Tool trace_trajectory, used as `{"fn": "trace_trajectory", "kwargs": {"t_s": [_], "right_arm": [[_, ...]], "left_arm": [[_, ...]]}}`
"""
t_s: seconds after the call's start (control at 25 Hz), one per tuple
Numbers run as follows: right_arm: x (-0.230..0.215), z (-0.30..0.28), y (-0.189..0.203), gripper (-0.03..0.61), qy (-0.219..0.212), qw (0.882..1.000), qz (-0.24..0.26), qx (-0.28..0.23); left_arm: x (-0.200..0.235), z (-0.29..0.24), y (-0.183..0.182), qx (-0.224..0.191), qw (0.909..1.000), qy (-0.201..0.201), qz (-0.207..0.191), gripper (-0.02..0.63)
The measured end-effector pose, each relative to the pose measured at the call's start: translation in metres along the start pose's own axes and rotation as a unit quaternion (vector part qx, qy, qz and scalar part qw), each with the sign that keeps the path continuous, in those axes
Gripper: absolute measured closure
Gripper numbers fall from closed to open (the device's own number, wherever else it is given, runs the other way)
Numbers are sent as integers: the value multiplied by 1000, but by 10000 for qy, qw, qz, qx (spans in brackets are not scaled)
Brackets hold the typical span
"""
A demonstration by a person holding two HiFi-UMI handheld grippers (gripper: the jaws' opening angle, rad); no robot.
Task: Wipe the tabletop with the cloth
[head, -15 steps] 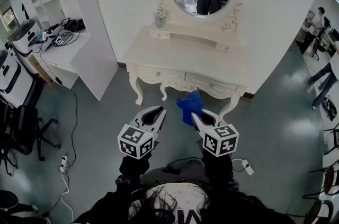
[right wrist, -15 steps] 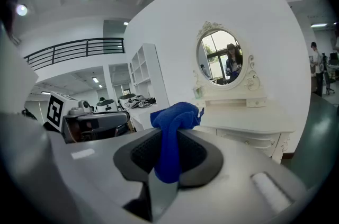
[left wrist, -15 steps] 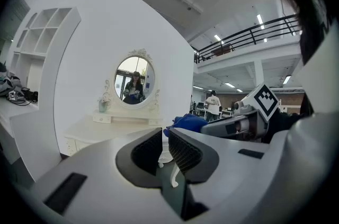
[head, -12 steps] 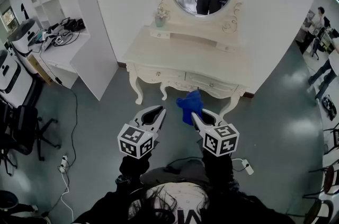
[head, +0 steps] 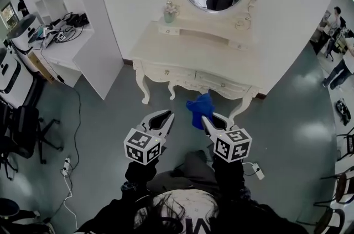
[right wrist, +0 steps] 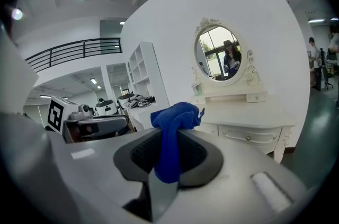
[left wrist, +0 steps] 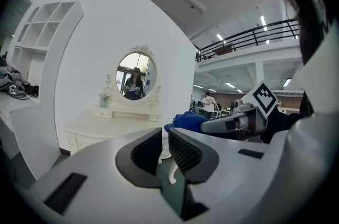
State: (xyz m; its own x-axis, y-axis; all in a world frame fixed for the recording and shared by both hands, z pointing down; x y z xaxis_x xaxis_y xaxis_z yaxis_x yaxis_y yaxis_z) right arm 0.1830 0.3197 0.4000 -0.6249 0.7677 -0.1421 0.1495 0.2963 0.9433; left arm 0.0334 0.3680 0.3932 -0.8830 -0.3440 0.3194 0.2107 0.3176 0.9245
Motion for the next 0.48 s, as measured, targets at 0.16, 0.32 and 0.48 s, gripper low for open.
{"fn": "trace_trajectory", "kwargs": {"t_s": [0.16,0.32,0.48], "right_arm": [[5,-14,-2,495,-118,9999,-29,35],[6,-33,1,495,-243,9995,-21,214],[-7,-58,-6,495,-314,9992,-18,261]], "left_arm": [[18,5,1,-44,9999,-104,58,594],[39,3,3,2,9995,-246,209,594],[55,-10,0,-10,9992,-284,285,594]]}}
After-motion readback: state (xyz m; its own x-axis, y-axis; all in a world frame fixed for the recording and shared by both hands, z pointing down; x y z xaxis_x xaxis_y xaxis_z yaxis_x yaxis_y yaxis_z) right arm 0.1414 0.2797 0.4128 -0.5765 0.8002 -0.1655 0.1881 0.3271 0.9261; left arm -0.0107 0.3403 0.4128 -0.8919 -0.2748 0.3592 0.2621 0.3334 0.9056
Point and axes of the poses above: the fingertips, and each gripper's own axes: z backward along the fingers, x to its left, y out of its underside, the point moved 3 cm from there along z, backward along the fingers, and after that the axes turned 9 degrees about z, right-handed, at the moved point
